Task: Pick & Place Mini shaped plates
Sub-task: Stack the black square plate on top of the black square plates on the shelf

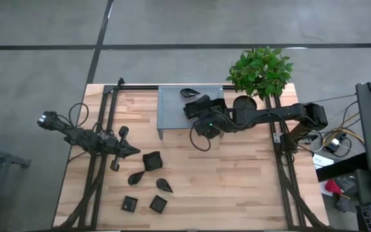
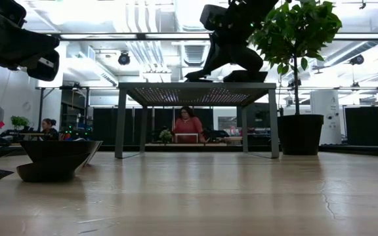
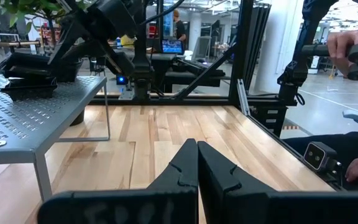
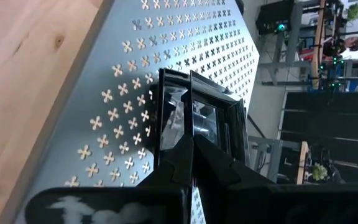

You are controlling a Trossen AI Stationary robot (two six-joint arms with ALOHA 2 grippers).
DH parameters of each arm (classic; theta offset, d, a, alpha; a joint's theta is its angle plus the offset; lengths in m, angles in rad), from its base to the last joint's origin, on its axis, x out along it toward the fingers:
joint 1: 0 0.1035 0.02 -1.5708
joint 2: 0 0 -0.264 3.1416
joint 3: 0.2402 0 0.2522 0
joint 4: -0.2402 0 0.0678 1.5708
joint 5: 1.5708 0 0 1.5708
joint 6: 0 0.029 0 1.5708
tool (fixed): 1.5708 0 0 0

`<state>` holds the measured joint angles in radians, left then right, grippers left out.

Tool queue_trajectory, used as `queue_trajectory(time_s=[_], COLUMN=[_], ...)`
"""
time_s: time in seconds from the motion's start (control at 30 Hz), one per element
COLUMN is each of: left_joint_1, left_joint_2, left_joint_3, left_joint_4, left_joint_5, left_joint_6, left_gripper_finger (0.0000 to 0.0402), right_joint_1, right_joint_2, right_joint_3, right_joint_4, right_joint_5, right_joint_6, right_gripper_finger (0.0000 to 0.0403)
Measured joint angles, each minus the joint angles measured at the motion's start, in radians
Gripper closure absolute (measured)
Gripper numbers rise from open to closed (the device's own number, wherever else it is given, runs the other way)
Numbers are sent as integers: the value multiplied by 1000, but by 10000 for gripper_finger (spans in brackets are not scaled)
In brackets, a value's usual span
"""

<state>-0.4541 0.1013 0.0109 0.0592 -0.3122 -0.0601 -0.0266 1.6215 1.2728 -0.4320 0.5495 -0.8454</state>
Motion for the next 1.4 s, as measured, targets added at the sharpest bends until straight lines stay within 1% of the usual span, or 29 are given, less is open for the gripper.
queue_trajectory(time_s=[0.17, 0.4, 0.53, 0.77, 0.9, 1.07, 1.2, 1.4], left_joint_1=[0, 0, 0, 0, 0, 0, 0, 0], left_joint_2=[0, 0, 0, 0, 0, 0, 0, 0], left_joint_3=[0, 0, 0, 0, 0, 0, 0, 0], left_joint_4=[0, 0, 0, 0, 0, 0, 0, 0], left_joint_5=[0, 0, 0, 0, 0, 0, 0, 0], left_joint_6=[0, 0, 0, 0, 0, 0, 0, 0], left_gripper_finger=[401, 401, 401, 401, 401, 401, 401, 401], right_joint_1=[-12, -11, -11, -11, -7, 2, -14, -56], right_joint_2=[0, 0, -1, -1, -1, -3, -3, 0], right_joint_3=[0, 0, 1, 3, 9, 32, 37, 37], right_joint_4=[0, 2, 3, 4, 1, 5, 21, -12], right_joint_5=[0, -1, 1, 1, 9, 33, 88, 90], right_joint_6=[24, 34, 72, 60, 70, 101, 218, 472], right_gripper_finger=[384, 338, 317, 303, 306, 322, 341, 384])
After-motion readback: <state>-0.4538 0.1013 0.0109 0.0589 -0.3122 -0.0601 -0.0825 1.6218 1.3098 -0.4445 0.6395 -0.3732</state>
